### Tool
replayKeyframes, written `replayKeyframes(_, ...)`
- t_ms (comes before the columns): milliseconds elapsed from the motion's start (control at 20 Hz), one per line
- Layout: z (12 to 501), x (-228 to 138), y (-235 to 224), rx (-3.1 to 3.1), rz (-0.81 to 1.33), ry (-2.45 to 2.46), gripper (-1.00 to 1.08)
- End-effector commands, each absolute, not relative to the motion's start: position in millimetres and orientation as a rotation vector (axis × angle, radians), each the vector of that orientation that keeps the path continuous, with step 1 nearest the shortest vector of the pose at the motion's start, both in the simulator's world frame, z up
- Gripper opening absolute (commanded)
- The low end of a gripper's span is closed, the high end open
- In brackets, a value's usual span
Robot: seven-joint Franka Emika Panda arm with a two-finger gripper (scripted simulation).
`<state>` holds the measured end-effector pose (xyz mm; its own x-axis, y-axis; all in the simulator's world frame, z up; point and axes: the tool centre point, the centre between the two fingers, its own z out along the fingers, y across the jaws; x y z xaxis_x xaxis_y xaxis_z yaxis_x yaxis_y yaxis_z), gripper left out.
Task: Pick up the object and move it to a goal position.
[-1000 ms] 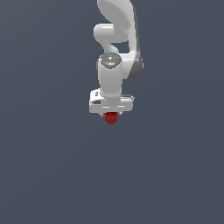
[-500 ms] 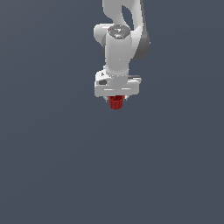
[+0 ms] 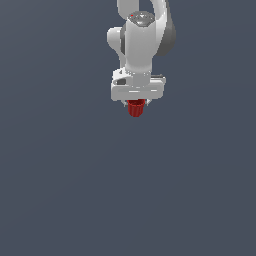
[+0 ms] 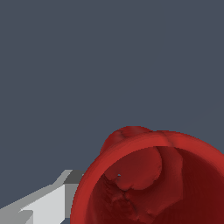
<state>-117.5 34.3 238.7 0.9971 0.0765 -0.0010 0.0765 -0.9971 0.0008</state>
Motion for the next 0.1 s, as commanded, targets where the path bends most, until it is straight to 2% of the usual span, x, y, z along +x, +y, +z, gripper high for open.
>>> replayKeyframes(0, 242.1, -119.3, 35.4, 3.138, 0.0, 0.12, -1.0)
replayKeyframes(50, 242.3, -119.4, 35.5, 3.138, 0.0, 0.12, -1.0)
